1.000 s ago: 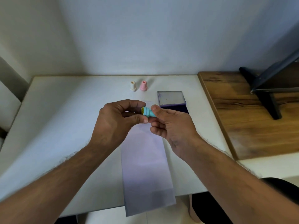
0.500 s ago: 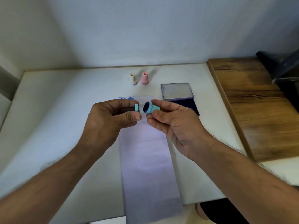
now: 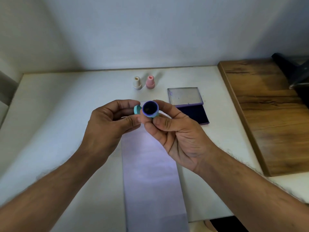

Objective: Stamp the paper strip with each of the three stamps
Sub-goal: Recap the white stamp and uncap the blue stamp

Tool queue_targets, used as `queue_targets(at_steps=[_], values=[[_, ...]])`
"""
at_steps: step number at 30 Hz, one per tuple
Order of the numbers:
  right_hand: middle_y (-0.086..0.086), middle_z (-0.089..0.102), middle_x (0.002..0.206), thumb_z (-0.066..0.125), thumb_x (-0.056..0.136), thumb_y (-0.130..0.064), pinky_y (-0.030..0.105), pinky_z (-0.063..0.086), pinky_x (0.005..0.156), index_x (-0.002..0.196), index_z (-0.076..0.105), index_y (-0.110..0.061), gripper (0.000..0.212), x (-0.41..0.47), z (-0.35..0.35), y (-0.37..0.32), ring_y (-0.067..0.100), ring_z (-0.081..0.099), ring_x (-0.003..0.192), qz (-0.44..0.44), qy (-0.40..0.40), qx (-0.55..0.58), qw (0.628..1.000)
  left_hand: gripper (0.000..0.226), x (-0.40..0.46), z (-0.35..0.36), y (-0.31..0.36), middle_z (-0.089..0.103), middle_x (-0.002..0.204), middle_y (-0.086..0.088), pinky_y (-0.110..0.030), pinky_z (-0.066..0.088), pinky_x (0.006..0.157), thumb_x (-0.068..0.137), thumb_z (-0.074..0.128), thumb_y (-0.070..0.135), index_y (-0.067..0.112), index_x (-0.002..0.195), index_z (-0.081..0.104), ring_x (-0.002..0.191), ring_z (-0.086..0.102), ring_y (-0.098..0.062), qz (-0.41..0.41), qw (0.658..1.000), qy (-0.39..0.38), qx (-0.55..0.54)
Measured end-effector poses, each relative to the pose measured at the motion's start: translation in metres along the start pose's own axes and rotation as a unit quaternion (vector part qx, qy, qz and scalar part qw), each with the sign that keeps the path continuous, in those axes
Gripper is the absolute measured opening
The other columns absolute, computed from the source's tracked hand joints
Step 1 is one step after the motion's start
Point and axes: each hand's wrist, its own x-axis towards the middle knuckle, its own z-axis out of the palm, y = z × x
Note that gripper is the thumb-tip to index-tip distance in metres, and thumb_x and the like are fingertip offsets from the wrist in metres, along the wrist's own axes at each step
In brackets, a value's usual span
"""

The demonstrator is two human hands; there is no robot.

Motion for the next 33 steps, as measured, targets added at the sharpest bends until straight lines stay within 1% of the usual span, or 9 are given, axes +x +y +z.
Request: queue_targets(at_steps=[4, 7, 8, 11, 15, 18, 20, 24, 33], values=[[0.018, 0.074, 0.096, 0.059, 0.081, 0.000, 0.029, 0.061, 0.072, 0.098, 0.068, 0.001, 0.019, 0.002, 0.001, -0.001, 0.024, 0.075, 0.078, -0.022, 0.043, -0.025, 0.999, 0.038, 0.002, 0.000, -0.001, 0.077, 0.097, -0.008, -0.034, 0.059, 0.080, 0.066, 0.077, 0.015, 0.012, 0.104, 0.072, 0.090, 0.074, -0.025, -0.006, 1.000, 0.008, 0.014], [0.010, 0.076, 0.089, 0.065, 0.084, 0.001, 0.030, 0.061, 0.074, 0.102, 0.069, -0.007, 0.020, 0.007, -0.004, -0.008, 0.021, 0.075, 0.081, -0.092, 0.167, -0.192, 0.963, 0.032, 0.004, -0.002, -0.003, 0.077, 0.095, -0.008, -0.037, 0.058, 0.084, 0.073, 0.077, 0.006, 0.012, 0.103, 0.072, 0.090, 0.074, -0.027, -0.016, 0.999, 0.020, 0.020], [0.006, 0.076, 0.090, 0.070, 0.083, -0.003, 0.030, 0.061, 0.075, 0.107, 0.070, -0.012, 0.026, 0.008, -0.007, -0.013, 0.017, 0.075, 0.081, -0.125, 0.222, -0.322, 0.912, 0.030, 0.004, -0.002, -0.004, 0.077, 0.094, -0.007, -0.038, 0.058, 0.086, 0.074, 0.077, 0.003, 0.013, 0.103, 0.072, 0.090, 0.074, -0.026, -0.018, 0.999, 0.024, 0.021], [-0.008, 0.073, 0.101, 0.076, 0.081, -0.023, 0.021, 0.058, 0.081, 0.110, 0.072, -0.022, 0.029, 0.003, -0.015, -0.029, 0.002, 0.067, 0.079, -0.192, 0.309, -0.630, 0.686, 0.028, 0.006, -0.003, -0.003, 0.078, 0.094, -0.004, -0.039, 0.055, 0.091, 0.077, 0.076, 0.003, 0.015, 0.102, 0.072, 0.090, 0.074, -0.021, -0.016, 0.999, 0.032, 0.027], [-0.002, 0.069, 0.120, 0.070, 0.088, -0.025, 0.026, 0.052, 0.094, 0.118, 0.069, -0.022, 0.031, 0.000, -0.019, -0.041, 0.007, 0.061, 0.095, -0.182, 0.315, -0.719, 0.592, 0.027, 0.005, -0.003, -0.003, 0.078, 0.094, -0.003, -0.042, 0.054, 0.094, 0.077, 0.076, 0.005, 0.015, 0.101, 0.071, 0.091, 0.074, -0.021, -0.020, 0.999, 0.032, 0.030], [0.002, 0.068, 0.121, 0.065, 0.090, -0.024, 0.029, 0.052, 0.091, 0.129, 0.060, -0.025, 0.039, 0.000, -0.020, -0.040, 0.018, 0.064, 0.104, -0.157, 0.301, -0.782, 0.523, 0.026, 0.004, -0.002, -0.004, 0.078, 0.094, -0.003, -0.043, 0.054, 0.095, 0.077, 0.077, 0.005, 0.017, 0.100, 0.072, 0.092, 0.074, -0.022, -0.023, 0.999, 0.026, 0.037], [0.005, 0.068, 0.116, 0.062, 0.092, -0.022, 0.029, 0.053, 0.083, 0.125, 0.062, -0.022, 0.033, 0.002, -0.020, -0.041, 0.021, 0.064, 0.101, -0.126, 0.293, -0.808, 0.495, 0.026, 0.005, -0.003, -0.004, 0.078, 0.094, -0.004, -0.045, 0.053, 0.096, 0.076, 0.077, 0.005, 0.018, 0.099, 0.073, 0.091, 0.073, -0.023, -0.024, 0.999, 0.022, 0.039], [0.006, 0.065, 0.120, 0.057, 0.095, -0.022, 0.028, 0.047, 0.087, 0.124, 0.063, -0.018, 0.030, 0.006, -0.019, -0.043, 0.023, 0.060, 0.106, -0.083, 0.274, -0.843, 0.455, 0.025, 0.006, -0.005, -0.003, 0.078, 0.094, -0.003, -0.044, 0.053, 0.096, 0.076, 0.077, 0.006, 0.016, 0.098, 0.072, 0.092, 0.073, -0.023, -0.024, 0.999, 0.021, 0.038], [0.009, 0.069, 0.104, 0.062, 0.091, -0.030, 0.031, 0.049, 0.070, 0.115, 0.063, -0.014, 0.028, 0.006, -0.018, -0.046, 0.026, 0.063, 0.092, -0.110, 0.304, -0.826, 0.463, 0.023, 0.008, -0.008, -0.007, 0.078, 0.094, -0.001, -0.042, 0.054, 0.095, 0.078, 0.077, 0.009, 0.018, 0.099, 0.072, 0.090, 0.074, -0.021, -0.025, 0.997, 0.031, 0.064]])
